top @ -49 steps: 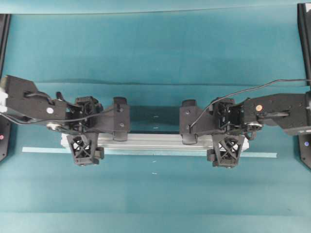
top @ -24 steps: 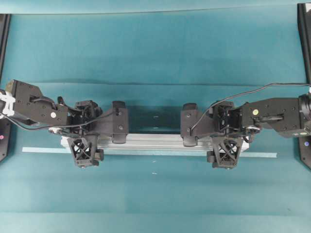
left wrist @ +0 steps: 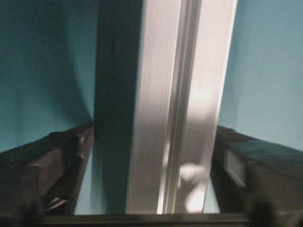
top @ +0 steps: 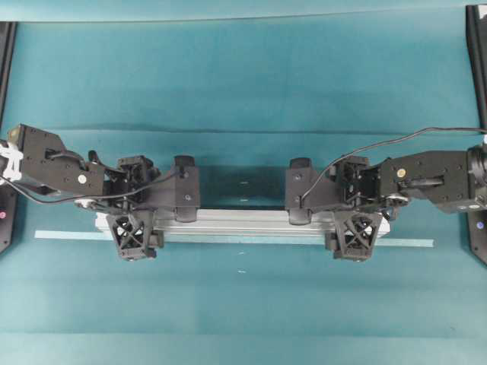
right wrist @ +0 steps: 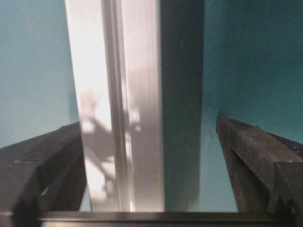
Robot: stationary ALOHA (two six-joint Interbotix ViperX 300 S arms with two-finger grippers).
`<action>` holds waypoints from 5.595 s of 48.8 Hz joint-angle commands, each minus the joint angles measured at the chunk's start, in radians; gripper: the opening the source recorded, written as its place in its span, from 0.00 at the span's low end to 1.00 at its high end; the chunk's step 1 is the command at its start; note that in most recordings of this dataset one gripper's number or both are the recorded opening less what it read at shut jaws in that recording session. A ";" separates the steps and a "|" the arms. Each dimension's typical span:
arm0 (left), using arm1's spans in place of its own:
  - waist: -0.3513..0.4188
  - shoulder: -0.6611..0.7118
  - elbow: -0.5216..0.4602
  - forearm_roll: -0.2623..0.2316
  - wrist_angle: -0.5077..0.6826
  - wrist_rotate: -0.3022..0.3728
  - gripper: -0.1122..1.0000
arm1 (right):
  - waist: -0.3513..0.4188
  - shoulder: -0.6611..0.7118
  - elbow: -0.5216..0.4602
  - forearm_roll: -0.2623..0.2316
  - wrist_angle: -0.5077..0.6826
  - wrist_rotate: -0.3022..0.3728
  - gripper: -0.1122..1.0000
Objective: Lift the metal rail with both hands.
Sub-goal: 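Close both grippers on the rail, then lift the rail upward with both grippers together, then hold the rail raised level between both grippers, then lower the rail back down onto the table with both grippers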
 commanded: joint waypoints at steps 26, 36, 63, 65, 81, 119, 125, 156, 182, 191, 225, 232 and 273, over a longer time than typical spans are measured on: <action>-0.029 -0.008 -0.002 0.002 -0.028 -0.003 0.39 | 0.015 0.008 -0.009 0.014 0.006 0.006 0.44; -0.031 -0.008 -0.002 0.002 -0.028 -0.005 0.39 | 0.015 0.009 -0.009 0.014 0.006 0.006 0.44; -0.031 -0.170 -0.055 0.002 0.146 -0.003 0.38 | 0.015 -0.118 -0.097 0.051 0.239 0.012 0.44; -0.031 -0.199 -0.075 0.002 0.187 -0.002 0.38 | 0.015 -0.133 -0.117 0.051 0.281 0.012 0.44; -0.032 -0.334 -0.241 0.002 0.480 -0.005 0.38 | 0.014 -0.236 -0.325 0.055 0.615 0.061 0.44; -0.058 -0.362 -0.773 0.002 1.055 -0.107 0.38 | 0.043 -0.238 -0.908 0.051 1.121 0.341 0.44; -0.061 -0.347 -0.864 0.002 1.135 -0.121 0.38 | 0.044 -0.210 -0.988 0.043 1.221 0.347 0.44; -0.078 -0.264 -0.999 0.002 1.239 -0.132 0.38 | 0.061 -0.186 -1.078 0.020 1.249 0.347 0.44; -0.077 -0.262 -1.002 0.002 1.239 -0.135 0.38 | 0.064 -0.183 -1.078 0.018 1.249 0.347 0.44; -0.078 -0.262 -1.006 0.002 1.239 -0.135 0.38 | 0.064 -0.181 -1.078 0.018 1.249 0.347 0.44; -0.078 -0.272 -0.799 0.002 1.088 -0.137 0.38 | 0.058 -0.195 -0.828 -0.009 1.098 0.299 0.44; -0.078 -0.276 -0.657 0.002 1.002 -0.137 0.38 | 0.054 -0.206 -0.663 -0.009 0.939 0.272 0.44; -0.021 -0.135 -0.137 0.002 0.365 -0.123 0.38 | 0.054 -0.054 -0.229 -0.041 0.328 0.198 0.44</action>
